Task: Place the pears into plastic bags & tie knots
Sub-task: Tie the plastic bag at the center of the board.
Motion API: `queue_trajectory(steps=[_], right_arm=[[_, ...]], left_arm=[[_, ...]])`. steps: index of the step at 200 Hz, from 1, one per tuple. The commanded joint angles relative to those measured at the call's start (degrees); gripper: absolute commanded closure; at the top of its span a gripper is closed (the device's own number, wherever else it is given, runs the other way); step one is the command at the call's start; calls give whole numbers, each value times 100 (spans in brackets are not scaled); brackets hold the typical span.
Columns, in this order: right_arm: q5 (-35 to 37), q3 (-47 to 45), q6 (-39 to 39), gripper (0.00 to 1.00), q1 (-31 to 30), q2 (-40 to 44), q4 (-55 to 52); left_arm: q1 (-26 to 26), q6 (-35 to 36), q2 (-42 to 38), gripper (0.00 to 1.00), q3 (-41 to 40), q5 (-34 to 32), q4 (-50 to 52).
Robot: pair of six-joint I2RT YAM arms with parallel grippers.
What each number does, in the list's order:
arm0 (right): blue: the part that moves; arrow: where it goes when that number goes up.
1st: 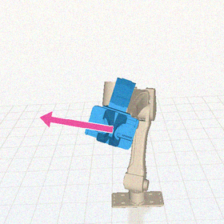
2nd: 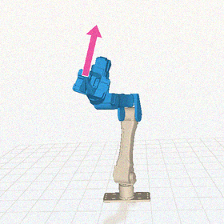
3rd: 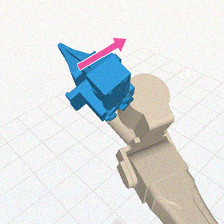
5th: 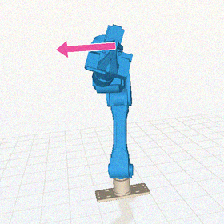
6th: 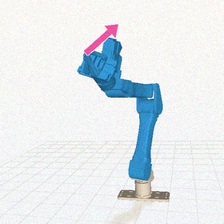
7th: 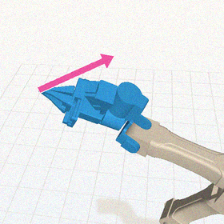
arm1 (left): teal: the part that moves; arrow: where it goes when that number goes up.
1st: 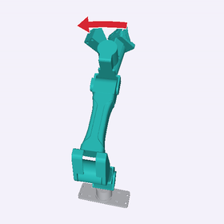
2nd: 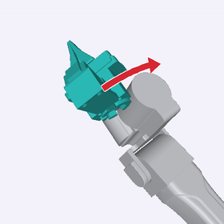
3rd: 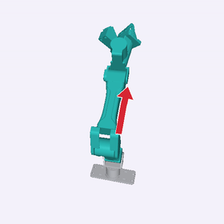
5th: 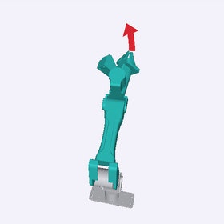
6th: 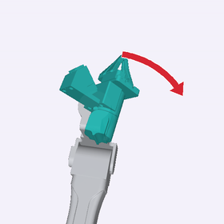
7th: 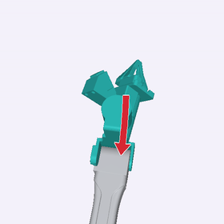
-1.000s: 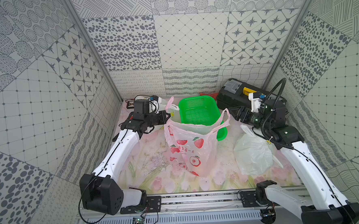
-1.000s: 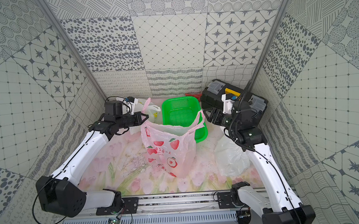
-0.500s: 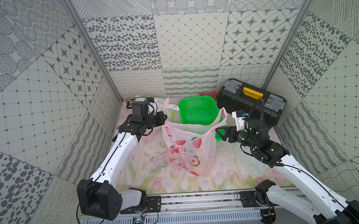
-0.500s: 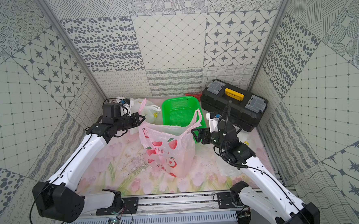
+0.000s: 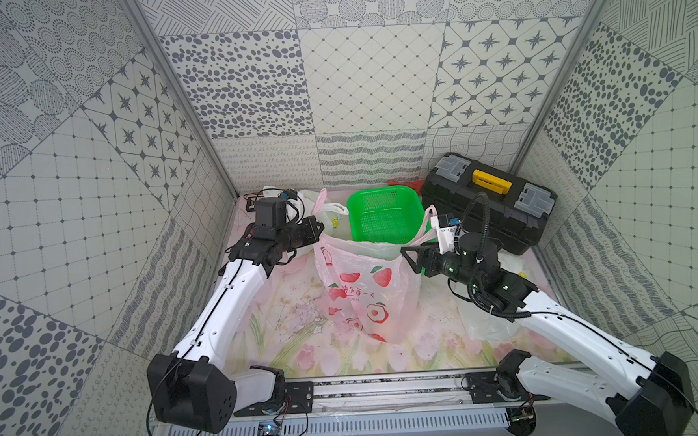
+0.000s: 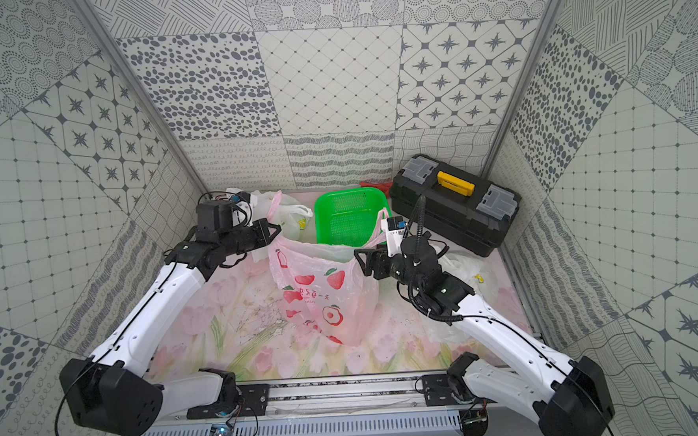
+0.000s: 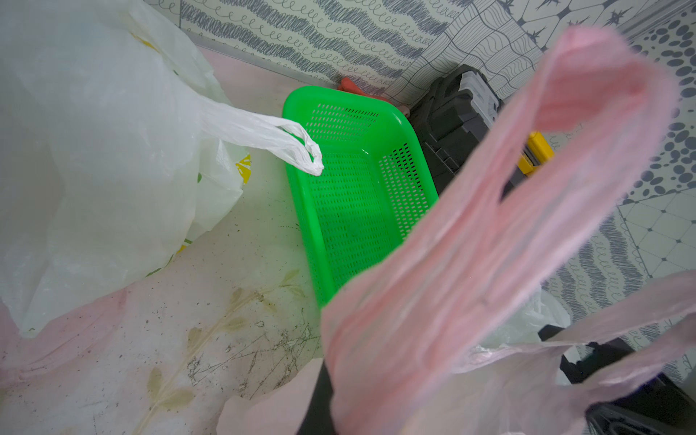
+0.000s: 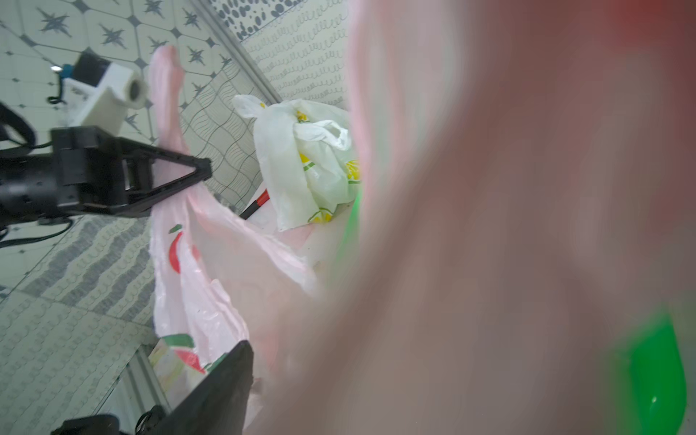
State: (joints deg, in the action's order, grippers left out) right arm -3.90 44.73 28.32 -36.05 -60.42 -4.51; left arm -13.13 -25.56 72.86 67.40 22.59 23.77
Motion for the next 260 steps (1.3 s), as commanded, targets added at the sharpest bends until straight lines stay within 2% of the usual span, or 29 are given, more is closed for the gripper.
queue_trajectory(steps=[1,28,81,101,114,139,157,174,206,260], right_arm=[[761,223,137,25,-16,-302,636],[750,233,-36,39,-12,-551,1067],[322,-39,-420,78,-8,-637,1558],[155,187,-917,94,-3,-655,1109],[-103,503,-1310,99,-18,-626,456],[-428,1022,-2271,100,-236,-528,-830],[-160,1495,-3160,100,-674,-675,-1784],[154,1936,-3639,100,-955,-921,-2370],[-12,2609,-3822,100,-1097,-1263,-2693],[-237,3445,-3943,93,-1093,-2069,-3288]], left_arm=[[3,-60,-150,100,-27,-40,12],[3,16,-262,100,-98,-96,107],[-6,34,-381,100,-190,184,250],[-99,339,-280,100,60,482,830],[-259,773,-74,100,460,827,1491],[-710,1553,373,100,1180,1050,2754],[-915,1712,612,100,1315,1357,2727],[-1166,1855,1038,100,1682,1681,2755],[-1433,2496,1773,97,2304,2515,3000],[-1578,3176,1758,81,2221,3353,2677]])
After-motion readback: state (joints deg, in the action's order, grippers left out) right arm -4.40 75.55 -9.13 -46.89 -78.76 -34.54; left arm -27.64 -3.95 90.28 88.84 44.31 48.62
